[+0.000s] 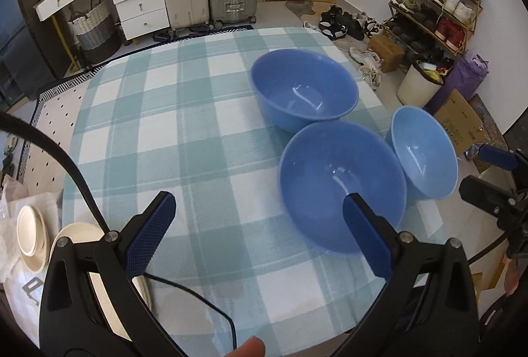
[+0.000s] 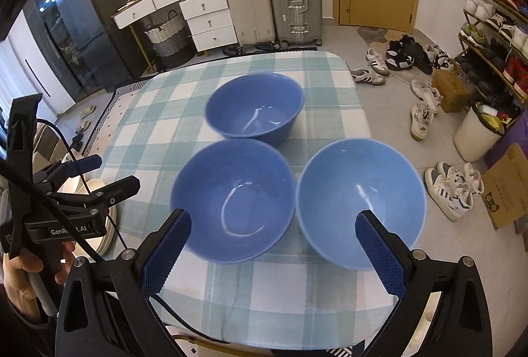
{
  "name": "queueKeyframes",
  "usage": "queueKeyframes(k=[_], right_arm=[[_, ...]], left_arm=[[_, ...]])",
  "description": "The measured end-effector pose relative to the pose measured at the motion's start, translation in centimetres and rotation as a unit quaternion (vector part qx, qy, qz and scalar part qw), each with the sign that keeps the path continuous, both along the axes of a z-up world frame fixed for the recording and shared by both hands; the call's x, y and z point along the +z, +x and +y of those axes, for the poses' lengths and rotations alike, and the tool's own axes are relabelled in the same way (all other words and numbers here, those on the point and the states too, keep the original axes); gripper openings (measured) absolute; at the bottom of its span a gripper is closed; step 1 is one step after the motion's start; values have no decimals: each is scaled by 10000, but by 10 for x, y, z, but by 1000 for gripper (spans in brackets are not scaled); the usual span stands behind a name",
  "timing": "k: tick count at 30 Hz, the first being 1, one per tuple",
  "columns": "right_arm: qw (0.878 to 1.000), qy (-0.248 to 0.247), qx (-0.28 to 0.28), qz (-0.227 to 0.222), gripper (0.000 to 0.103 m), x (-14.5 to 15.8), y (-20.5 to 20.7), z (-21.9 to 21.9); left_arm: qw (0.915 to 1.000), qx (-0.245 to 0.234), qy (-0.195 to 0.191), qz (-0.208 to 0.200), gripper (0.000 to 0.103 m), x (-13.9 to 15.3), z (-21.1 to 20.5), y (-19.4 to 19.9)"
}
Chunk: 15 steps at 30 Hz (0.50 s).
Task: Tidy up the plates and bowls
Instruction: 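Move both open grippers over the three blue bowls toward one bowl rim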
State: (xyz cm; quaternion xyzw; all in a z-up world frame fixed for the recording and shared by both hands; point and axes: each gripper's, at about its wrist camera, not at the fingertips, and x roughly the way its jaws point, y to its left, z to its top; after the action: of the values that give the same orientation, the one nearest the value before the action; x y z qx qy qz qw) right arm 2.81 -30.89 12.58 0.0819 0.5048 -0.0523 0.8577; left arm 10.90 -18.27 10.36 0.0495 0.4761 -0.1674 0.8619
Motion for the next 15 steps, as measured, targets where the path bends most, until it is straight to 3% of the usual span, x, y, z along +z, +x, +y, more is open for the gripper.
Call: queueKeyframes(k=[15], right_arm=[[9990, 311, -115, 299, 101, -27, 101, -46]], left_arm=[[9998, 28, -55, 206, 101, -11, -38, 97]])
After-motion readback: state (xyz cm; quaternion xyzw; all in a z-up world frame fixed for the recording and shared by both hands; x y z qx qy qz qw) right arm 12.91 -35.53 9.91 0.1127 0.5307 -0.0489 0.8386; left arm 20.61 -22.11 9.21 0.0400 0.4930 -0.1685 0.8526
